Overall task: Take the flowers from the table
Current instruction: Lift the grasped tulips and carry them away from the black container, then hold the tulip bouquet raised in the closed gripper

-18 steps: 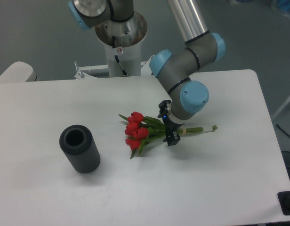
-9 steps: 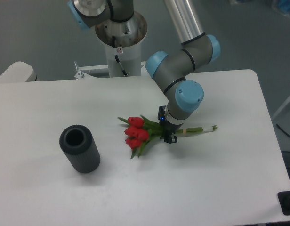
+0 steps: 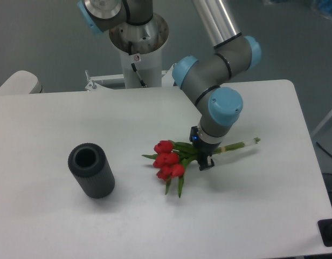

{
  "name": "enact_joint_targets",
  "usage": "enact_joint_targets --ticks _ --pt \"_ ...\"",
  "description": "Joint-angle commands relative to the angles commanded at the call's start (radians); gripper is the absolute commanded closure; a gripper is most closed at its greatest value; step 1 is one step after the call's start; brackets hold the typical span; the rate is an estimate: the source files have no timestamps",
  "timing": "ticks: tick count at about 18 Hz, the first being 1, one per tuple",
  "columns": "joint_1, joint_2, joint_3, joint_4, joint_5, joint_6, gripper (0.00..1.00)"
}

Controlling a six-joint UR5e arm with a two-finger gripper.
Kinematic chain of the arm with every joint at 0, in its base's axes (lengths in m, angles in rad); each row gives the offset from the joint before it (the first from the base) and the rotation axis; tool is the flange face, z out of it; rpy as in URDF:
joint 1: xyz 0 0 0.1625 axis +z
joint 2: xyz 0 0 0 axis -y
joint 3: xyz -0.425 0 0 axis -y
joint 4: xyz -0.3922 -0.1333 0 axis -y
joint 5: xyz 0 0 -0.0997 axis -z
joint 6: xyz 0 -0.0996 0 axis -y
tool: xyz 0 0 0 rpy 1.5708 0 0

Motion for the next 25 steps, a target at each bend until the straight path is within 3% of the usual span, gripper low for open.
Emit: enact_joint_targets --ticks 6,16,21,25 --pt "-0.011 -0.077 0.166 -0.077 -0.002 -0.106 1.00" --pt "-0.008 -0.204 0.359 -0.081 0.005 -0.160 1.00" --pt "-0.011 -0.262 0.437 -0.083 0.051 -0.160 1.00" --pt "-0.014 -0.275 0.445 -0.081 0.096 -0.160 1.00"
